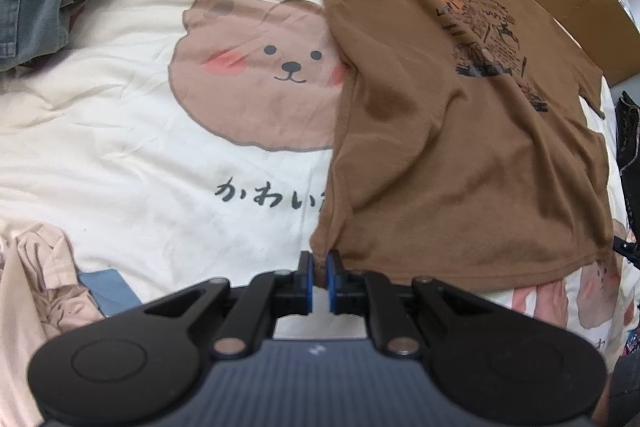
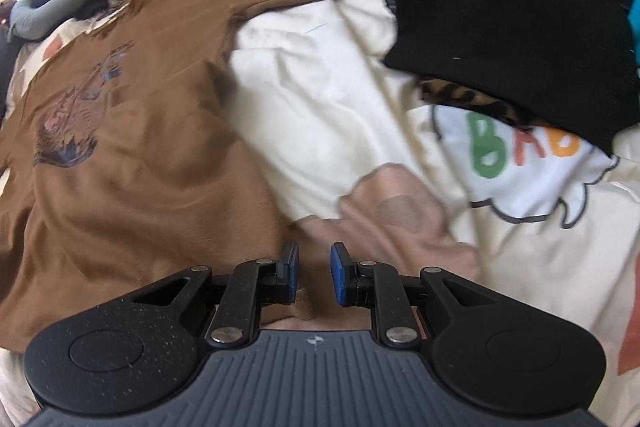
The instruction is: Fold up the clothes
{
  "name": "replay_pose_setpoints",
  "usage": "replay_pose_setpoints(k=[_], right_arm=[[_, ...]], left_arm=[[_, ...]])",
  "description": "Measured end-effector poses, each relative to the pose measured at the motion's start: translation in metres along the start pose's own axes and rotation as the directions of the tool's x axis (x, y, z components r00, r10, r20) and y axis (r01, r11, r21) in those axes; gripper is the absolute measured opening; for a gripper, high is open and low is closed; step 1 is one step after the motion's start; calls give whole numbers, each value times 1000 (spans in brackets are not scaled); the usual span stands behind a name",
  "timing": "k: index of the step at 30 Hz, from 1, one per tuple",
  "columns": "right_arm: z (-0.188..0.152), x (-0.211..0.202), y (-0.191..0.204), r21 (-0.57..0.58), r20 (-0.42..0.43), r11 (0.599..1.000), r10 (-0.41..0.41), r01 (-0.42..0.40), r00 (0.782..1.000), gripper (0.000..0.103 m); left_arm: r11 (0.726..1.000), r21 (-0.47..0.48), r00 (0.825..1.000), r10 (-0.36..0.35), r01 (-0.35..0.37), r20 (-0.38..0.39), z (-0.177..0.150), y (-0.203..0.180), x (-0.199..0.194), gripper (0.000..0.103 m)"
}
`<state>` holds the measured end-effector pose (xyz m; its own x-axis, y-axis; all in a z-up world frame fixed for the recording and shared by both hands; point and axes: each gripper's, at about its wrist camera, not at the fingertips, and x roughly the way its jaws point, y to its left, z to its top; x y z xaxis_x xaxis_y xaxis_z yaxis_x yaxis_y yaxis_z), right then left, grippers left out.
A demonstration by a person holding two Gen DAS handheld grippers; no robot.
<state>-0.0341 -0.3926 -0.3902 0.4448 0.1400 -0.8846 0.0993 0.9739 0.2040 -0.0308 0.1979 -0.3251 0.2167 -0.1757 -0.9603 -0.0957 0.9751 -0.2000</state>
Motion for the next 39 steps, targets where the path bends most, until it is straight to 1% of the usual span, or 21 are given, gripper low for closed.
replay_pose_setpoints(k=[2,7,11,14,26,32,34,35,36,39], right_arm=[[-3,3,6,-13,-4,1000,9,-9,1000,18],[-9,13,14,-29,-17,1000,0,0,1000,18],[-11,11,21,-54,-9,999,-5,4,1000,18],[-14,7,24,-71,-8,997,7,-7,1000,18],[-28,6,24,-116,-33,993,22,-26,999,18],[-24,17,28,-198,-48,980,26,-35,999,18],[-22,18,28,-204,-68,978,35,-48,997,15],[-20,17,27,-200,-78,978,42,-57,996,10],[-18,14,25,-197,-85,978,46,-62,995,8],[-11,2,23,-193,-97,979,55,-73,994,5]], left_arm=[[1000,2,1000,3,-3,0,0,1,0,7],[1000,7,1000,7,-7,-3,1,2,1,7],[1000,14,1000,6,-6,-2,1,2,0,7],[1000,11,1000,8,-8,-2,1,3,1,7],[1000,7,1000,14,-14,-2,1,3,1,7],[1000,12,1000,16,-16,6,2,3,0,7],[1000,10,1000,14,-14,15,2,3,-3,7],[1000,9,1000,12,-12,20,3,4,-5,7],[1000,7,1000,9,-9,25,3,4,-7,7],[1000,-5,999,-3,3,41,3,6,-14,7]])
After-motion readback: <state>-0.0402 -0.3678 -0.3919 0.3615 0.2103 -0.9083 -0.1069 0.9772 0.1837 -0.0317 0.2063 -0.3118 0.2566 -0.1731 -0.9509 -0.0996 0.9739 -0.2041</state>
